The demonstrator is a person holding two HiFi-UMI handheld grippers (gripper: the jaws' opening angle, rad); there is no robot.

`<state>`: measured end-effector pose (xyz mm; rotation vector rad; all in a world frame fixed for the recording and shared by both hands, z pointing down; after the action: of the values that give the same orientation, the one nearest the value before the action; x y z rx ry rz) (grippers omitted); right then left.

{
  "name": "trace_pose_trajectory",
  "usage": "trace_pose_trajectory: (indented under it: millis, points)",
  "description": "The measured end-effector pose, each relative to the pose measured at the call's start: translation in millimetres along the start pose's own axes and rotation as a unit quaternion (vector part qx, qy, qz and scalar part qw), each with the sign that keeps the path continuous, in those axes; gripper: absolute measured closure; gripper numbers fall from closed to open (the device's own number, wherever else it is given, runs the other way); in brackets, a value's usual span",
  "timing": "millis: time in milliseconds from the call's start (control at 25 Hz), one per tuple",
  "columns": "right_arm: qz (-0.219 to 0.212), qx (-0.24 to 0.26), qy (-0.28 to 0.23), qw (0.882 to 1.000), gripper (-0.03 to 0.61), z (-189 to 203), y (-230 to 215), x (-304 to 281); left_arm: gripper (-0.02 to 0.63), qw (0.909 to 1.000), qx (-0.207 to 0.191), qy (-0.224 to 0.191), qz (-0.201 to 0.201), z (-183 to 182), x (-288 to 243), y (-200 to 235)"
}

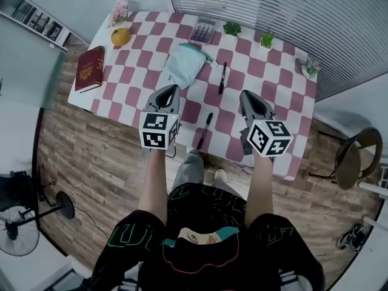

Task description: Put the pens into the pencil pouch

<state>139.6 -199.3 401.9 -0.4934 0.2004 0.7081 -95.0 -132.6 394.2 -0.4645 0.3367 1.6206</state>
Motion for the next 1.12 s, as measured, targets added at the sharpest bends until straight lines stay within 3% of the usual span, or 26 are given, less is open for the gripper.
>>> trace_pose_trajectory:
  millis: [600, 880, 1120]
  points:
    - [0.043, -0.011, 0.039, 0.998, 0.580, 16, -7, -46, 0.591, 0.9951, -0.073, 0.051, 0.043, -22, -93, 38]
    - [0.068, -0.016, 0.042, 0.997, 0.580, 16, -12, -53, 0.491, 0.9854, -0.115, 0.111, 0.058, -23, -147, 55]
    - [0.079, -0.022, 0.043, 0.996, 0.580, 16, -9, -66, 0.448, 0.9746, -0.136, 0.159, 0.080, -18, -183, 61]
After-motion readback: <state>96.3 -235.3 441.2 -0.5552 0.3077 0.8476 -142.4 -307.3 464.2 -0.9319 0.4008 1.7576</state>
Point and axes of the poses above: the fingertips, and each gripper's own axes: x backward along the fingers, y to its left, z out of its underside, the point moved 5 cm from there along x, backward along the fingers, and after that the axes turned 4 degrees about y, right-handed, at the moved point
